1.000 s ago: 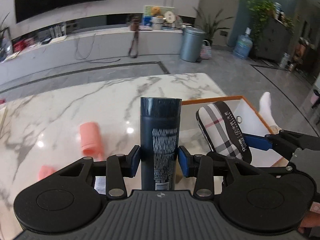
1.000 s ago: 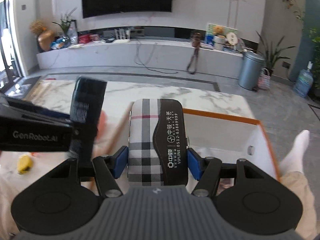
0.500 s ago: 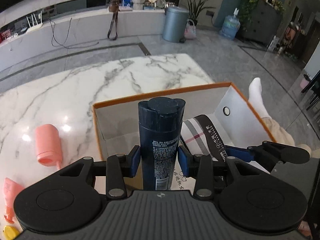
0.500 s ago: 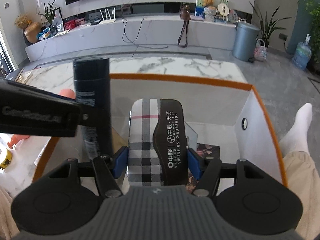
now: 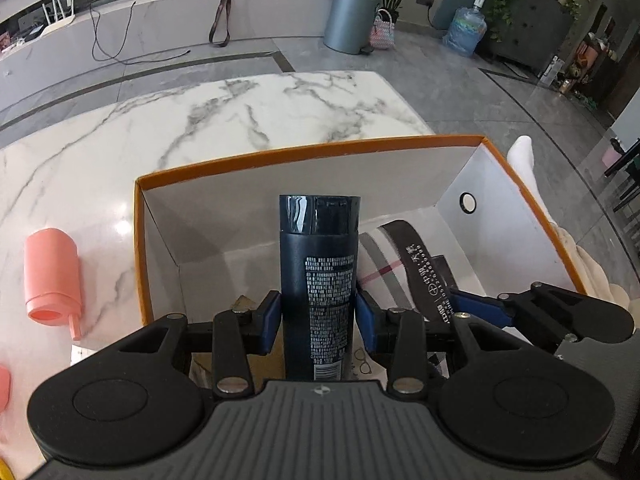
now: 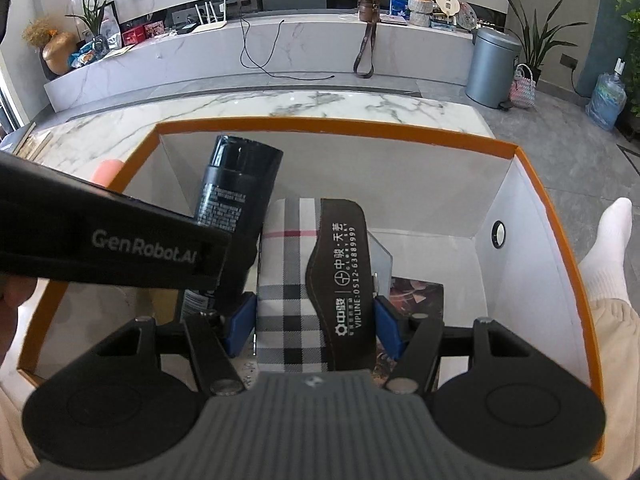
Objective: Organize rigid objects
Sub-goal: 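Lower the spray can and plaid case into the box and open both tools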
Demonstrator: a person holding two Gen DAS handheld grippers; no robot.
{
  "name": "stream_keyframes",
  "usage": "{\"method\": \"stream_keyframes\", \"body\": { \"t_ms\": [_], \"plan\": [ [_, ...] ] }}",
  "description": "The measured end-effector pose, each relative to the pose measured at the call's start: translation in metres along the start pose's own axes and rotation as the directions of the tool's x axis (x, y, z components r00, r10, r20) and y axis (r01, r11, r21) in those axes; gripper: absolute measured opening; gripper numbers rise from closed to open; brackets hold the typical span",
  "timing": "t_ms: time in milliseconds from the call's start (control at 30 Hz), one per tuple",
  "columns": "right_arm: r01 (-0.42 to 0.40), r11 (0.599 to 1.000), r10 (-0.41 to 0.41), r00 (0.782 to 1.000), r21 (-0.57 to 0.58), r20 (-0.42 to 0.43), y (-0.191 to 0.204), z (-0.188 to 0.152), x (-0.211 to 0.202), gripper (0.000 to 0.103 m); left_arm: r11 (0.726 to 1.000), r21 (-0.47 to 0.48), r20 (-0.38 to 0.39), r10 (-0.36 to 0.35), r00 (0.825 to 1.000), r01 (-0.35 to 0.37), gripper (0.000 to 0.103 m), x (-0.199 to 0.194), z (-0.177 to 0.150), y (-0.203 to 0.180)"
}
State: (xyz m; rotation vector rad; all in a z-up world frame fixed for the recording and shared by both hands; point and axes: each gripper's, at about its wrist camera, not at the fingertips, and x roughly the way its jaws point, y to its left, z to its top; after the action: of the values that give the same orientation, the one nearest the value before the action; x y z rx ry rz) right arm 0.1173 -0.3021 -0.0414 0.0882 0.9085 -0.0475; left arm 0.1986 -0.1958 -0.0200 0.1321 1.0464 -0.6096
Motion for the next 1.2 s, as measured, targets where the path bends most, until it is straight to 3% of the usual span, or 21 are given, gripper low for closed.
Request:
{"method": "stream_keyframes", "body": {
  "t_ms": [233, 533, 900, 1033, 1200],
  "plan": [
    [0.013, 1.0, -0.013, 1.0, 0.006, 0.014, 0.003, -0.001, 0.001, 0.063, 1.0, -0.023, -0.016, 0.007, 1.0, -0.007, 0.044, 0.003, -0.003, 0.004],
    [0.048, 0.999, -0.048, 0.996, 0.003, 0.072, 0.005, -0.003, -0.004, 0.064, 0.999, -0.017, 0.021, 0.031, 0.999, -0.031, 0.045, -0.01, 0.001, 0.002],
    [0.028, 1.0, -0.029, 0.996, 0.01, 0.085, 0.004, -0.004, -0.006, 0.064, 0.999, 0.0, 0.019, 0.047, 0.999, -0.047, 0.047, -0.012, -0.003, 0.002],
    [0.028, 1.0, -0.029, 0.995, 0.009, 0.097, 0.004, -0.004, -0.01, 0.071, 0.999, -0.012, 0.024, 0.052, 0.998, -0.052, 0.049, -0.016, -0.004, 0.005],
    [0.033, 0.999, -0.032, 0.993, -0.009, 0.118, 0.01, -0.005, -0.019, 0.071, 0.999, -0.013, 0.047, 0.049, 0.998, -0.049, 0.05, -0.028, -0.01, 0.006]
  ]
}}
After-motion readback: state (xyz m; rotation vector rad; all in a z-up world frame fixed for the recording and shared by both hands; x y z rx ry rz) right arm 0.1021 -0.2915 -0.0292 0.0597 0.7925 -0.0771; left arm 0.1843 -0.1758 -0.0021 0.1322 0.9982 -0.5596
